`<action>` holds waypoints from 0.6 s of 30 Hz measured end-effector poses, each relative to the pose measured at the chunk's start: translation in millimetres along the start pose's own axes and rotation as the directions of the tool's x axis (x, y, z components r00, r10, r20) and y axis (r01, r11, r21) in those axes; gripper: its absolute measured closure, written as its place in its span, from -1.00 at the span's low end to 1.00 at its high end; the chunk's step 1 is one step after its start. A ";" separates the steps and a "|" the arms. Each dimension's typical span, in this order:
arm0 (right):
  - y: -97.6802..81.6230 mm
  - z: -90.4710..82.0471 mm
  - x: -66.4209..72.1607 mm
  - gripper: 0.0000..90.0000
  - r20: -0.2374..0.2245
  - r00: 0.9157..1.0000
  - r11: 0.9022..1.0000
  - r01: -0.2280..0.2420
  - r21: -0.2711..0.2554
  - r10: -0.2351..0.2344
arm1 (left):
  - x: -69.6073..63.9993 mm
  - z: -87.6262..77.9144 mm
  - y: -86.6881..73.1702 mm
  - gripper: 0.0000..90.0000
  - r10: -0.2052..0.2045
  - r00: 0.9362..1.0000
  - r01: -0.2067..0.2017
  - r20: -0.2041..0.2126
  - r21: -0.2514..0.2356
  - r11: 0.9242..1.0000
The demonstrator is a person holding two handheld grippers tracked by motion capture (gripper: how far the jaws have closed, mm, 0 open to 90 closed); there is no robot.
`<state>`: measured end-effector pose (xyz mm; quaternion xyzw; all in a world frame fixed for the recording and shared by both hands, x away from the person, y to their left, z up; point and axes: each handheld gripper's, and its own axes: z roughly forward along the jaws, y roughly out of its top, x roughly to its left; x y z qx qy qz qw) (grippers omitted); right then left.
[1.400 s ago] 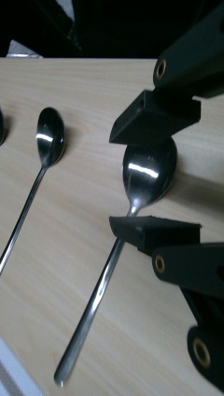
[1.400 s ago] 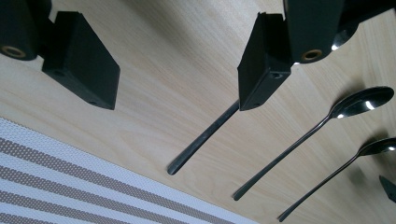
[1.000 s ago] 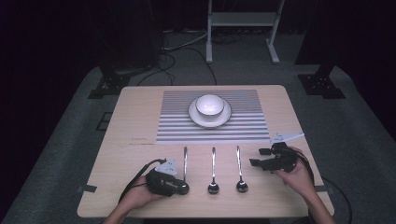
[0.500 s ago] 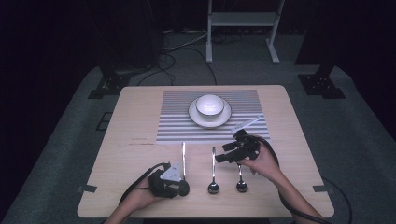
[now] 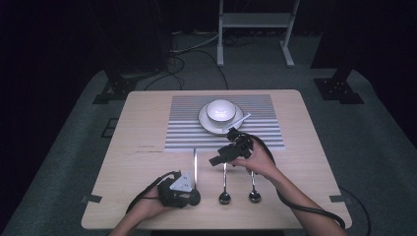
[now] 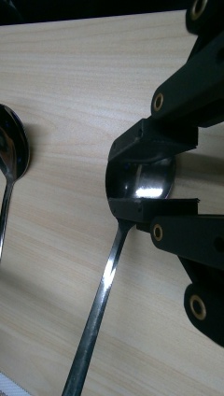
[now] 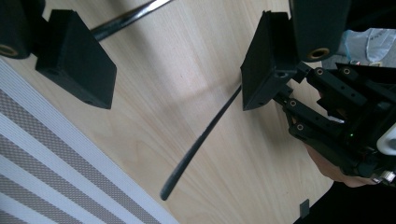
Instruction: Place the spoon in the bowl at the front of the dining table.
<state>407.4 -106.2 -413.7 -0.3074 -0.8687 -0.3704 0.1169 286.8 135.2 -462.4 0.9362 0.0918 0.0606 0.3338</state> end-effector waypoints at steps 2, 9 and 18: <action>4.7 4.6 0.3 -0.44 0.009 1.000 1.000 0.008 0.012 -0.008 | 1.0 -0.1 0.3 0.58 0.010 1.000 -0.010 0.000 0.006 1.000; 24.1 18.7 0.2 -0.44 0.007 1.000 0.999 0.022 0.047 -0.023 | 1.6 0.2 0.4 0.58 0.010 1.000 -0.010 0.004 0.005 1.000; 39.6 34.5 1.6 -0.41 0.004 0.999 0.996 0.034 0.079 -0.035 | 2.0 0.1 0.5 0.58 0.013 1.000 -0.013 0.006 0.006 1.000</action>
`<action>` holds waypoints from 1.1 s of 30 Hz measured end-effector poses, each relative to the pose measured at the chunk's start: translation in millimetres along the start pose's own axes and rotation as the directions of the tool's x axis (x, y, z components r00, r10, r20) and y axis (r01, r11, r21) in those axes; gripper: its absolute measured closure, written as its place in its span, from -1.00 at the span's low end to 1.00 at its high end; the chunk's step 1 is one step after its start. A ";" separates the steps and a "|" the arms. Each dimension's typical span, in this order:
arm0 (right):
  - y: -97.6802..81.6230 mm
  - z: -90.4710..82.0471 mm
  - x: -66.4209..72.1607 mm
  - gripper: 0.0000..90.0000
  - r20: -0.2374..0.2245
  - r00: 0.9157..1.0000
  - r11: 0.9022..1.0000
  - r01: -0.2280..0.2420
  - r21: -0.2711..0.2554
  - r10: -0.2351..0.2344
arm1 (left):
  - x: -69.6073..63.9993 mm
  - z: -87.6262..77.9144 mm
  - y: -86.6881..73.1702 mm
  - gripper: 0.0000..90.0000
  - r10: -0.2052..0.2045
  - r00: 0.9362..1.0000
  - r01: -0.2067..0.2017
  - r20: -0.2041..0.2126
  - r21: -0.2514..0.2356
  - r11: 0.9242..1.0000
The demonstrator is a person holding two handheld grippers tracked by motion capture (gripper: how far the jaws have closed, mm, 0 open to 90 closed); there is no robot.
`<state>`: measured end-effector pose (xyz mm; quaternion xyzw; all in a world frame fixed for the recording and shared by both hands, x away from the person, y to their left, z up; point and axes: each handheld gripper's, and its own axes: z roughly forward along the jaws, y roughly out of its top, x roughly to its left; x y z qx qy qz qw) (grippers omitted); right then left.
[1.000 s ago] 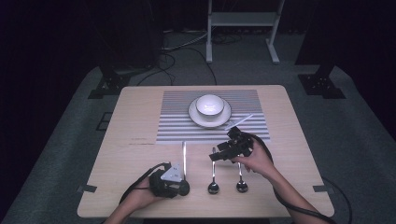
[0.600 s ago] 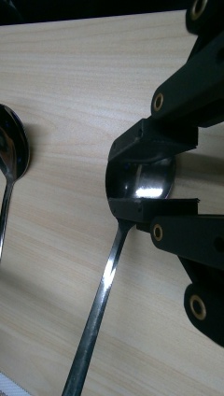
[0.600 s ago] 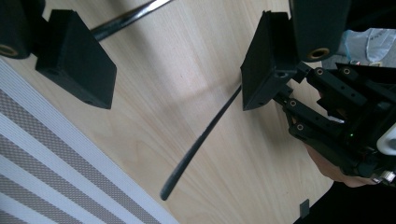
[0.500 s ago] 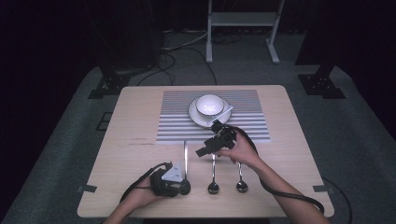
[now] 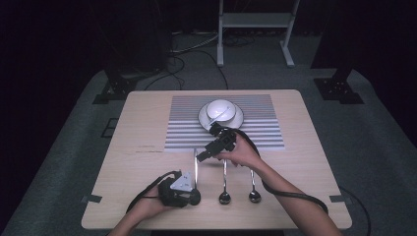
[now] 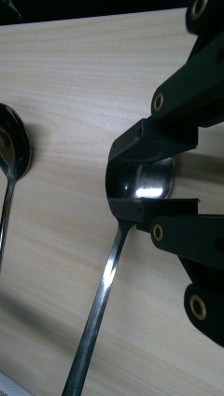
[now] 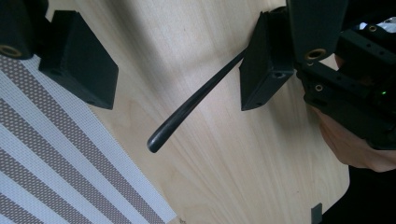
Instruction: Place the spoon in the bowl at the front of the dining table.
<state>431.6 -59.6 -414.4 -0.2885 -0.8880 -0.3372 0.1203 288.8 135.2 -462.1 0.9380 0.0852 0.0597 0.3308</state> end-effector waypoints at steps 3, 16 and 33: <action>5.9 9.2 0.8 -0.36 -0.001 1.000 1.000 0.009 0.020 -0.009 | 0.2 0.0 -0.2 0.58 -0.001 1.000 0.001 0.001 -0.002 1.000; 19.7 26.5 -0.4 -0.04 -0.002 1.000 0.998 0.004 0.059 -0.004 | 0.7 -0.1 -0.4 0.58 0.003 1.000 -0.003 0.002 -0.003 1.000; 20.3 33.0 -5.1 0.50 -0.022 1.000 0.996 -0.021 0.083 0.023 | 1.2 0.0 -0.7 0.58 -0.002 1.000 0.002 0.005 -0.006 1.000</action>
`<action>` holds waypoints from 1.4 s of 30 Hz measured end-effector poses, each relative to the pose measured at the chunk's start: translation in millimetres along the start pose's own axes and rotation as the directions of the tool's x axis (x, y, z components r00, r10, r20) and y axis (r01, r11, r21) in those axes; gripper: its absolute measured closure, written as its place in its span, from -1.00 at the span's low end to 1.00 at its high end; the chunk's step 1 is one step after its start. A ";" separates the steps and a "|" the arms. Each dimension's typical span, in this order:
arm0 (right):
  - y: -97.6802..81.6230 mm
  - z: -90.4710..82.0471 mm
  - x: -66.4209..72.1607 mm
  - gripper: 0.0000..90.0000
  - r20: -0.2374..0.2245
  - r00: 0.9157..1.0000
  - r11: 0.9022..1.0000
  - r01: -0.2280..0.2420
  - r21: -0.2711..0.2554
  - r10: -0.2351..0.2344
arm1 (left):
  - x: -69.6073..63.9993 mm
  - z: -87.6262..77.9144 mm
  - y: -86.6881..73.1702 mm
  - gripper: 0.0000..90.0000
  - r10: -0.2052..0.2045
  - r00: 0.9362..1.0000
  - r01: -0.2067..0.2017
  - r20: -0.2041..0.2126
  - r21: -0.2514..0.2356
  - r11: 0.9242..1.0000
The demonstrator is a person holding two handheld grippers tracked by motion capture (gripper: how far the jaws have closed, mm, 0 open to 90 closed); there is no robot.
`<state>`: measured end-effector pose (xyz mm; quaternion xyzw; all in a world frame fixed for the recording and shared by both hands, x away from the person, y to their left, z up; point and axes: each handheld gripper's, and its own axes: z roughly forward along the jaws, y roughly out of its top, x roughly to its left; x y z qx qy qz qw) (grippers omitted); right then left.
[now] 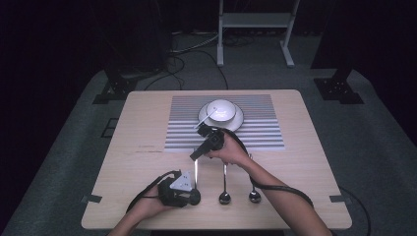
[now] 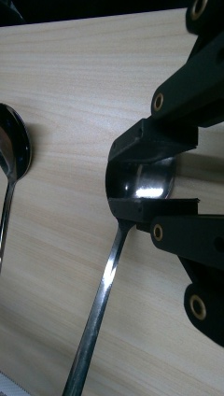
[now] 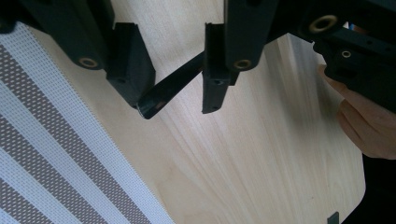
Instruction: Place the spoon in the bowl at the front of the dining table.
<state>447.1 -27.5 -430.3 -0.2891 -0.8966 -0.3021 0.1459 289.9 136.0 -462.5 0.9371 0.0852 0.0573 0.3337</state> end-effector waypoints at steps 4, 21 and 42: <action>0.1 -1.7 -0.5 0.63 -0.034 0.999 1.000 -0.018 -0.017 0.017 | 0.6 -0.4 -0.4 0.53 -0.003 1.000 0.003 0.005 -0.001 1.000; 12.4 -62.3 31.6 0.97 -0.023 1.000 0.996 -0.005 -0.085 0.003 | 41.1 -52.7 -36.4 -0.21 -0.308 0.947 0.294 -0.094 -0.137 0.946; 12.7 -105.8 21.0 0.97 0.030 0.999 0.987 -0.035 -0.157 0.040 | 60.0 -68.9 -60.9 -0.76 -0.467 0.870 0.433 -0.160 -0.205 0.878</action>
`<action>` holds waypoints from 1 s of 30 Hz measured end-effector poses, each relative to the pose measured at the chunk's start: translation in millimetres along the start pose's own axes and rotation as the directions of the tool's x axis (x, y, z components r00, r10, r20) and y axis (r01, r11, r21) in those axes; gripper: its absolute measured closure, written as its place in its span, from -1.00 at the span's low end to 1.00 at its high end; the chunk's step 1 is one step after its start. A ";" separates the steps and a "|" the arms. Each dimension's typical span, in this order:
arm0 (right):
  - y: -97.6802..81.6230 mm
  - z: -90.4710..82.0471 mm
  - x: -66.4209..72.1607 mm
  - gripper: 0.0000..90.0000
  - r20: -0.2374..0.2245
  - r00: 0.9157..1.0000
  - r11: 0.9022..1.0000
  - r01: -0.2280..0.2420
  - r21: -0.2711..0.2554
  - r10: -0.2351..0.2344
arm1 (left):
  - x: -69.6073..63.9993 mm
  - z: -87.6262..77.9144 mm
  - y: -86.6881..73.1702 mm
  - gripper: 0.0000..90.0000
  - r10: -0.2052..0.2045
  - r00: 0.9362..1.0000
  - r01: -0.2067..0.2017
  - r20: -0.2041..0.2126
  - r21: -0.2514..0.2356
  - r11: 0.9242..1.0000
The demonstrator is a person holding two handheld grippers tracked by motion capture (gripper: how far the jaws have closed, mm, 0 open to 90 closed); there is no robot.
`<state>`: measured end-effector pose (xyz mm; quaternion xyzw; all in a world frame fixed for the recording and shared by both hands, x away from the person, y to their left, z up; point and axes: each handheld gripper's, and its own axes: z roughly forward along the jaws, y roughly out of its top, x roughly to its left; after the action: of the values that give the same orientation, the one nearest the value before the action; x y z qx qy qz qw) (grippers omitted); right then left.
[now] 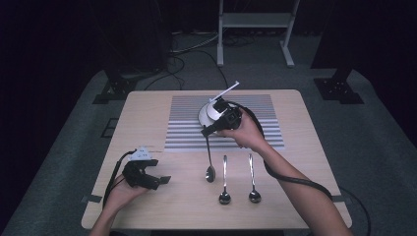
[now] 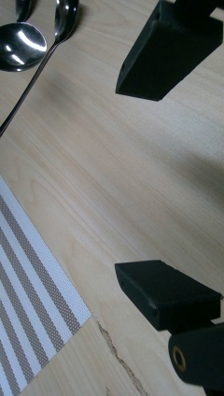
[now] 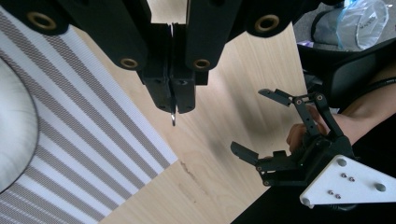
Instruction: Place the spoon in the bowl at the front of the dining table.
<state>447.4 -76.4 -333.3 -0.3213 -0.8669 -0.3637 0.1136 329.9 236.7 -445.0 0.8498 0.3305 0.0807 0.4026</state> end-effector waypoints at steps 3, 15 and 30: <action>1.8 -5.8 -1.7 0.97 0.011 1.000 1.000 -0.004 -0.017 0.004 | 1.5 0.1 -0.6 -0.80 -0.023 1.000 0.023 0.007 -0.007 1.000; 12.9 -30.7 -21.4 0.97 0.070 0.996 0.996 -0.051 -0.075 0.057 | -0.2 2.5 -0.1 -0.80 -0.015 1.000 0.015 0.000 -0.004 1.000; 19.7 -45.4 -50.8 0.97 0.127 0.984 0.984 -0.110 -0.140 0.128 | -0.8 5.4 -1.2 -0.80 0.002 1.000 -0.002 -0.010 0.016 1.000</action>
<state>497.3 -122.1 -312.0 -0.4034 -0.8258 -0.3902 0.0544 330.9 233.3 -449.4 0.8528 0.3323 0.0829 0.3942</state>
